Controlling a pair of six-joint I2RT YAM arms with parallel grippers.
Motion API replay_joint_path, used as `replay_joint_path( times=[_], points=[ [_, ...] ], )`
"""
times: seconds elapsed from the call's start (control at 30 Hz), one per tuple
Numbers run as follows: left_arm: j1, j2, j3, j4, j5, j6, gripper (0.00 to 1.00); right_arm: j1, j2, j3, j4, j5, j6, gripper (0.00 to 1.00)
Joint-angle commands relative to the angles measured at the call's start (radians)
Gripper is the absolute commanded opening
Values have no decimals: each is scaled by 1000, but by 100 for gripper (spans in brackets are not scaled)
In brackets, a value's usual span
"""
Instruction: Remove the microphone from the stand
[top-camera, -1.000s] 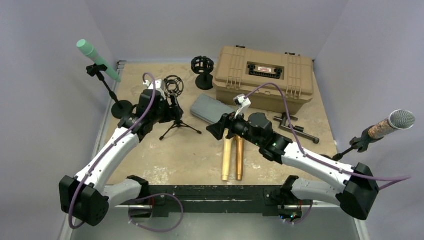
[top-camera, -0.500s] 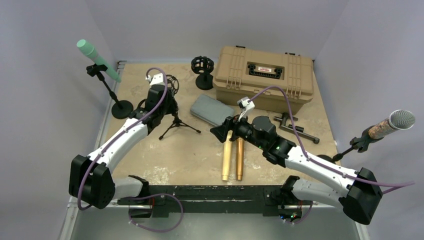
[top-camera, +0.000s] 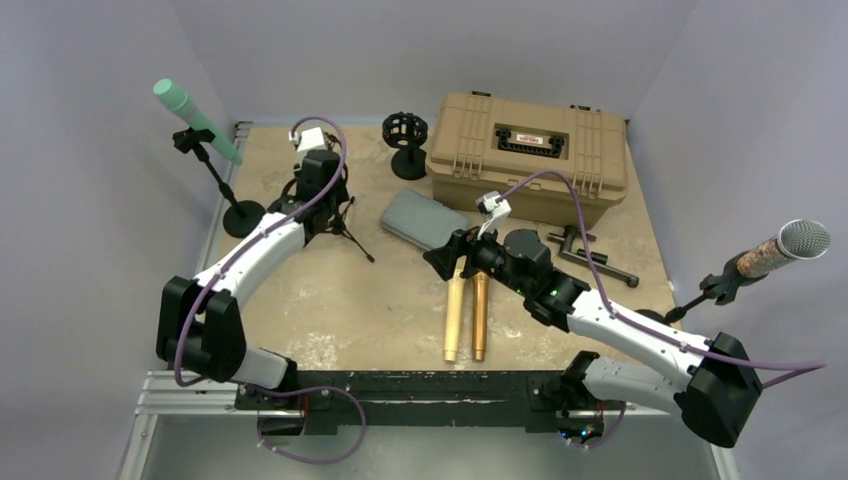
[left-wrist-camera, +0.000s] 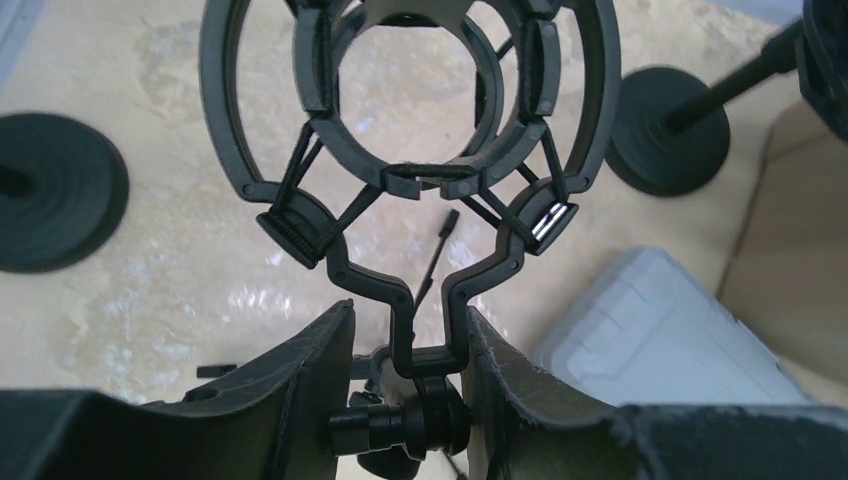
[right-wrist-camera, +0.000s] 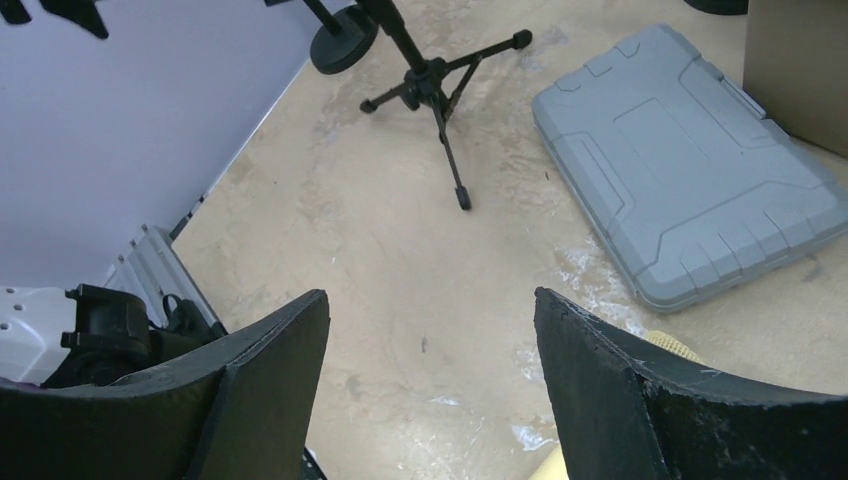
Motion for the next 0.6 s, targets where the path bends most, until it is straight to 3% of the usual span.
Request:
replay_joint_path(
  times=[0.0, 0.2, 0.57],
  points=[
    [39, 89, 146, 92, -60, 89, 0, -14, -1, 4, 54, 17, -29, 74],
    [115, 285, 311, 166, 63, 68, 0, -35, -15, 6, 28, 26, -37, 74],
    [166, 650, 794, 48, 189, 67, 0, -85, -19, 5, 0, 25, -48, 74]
  ],
)
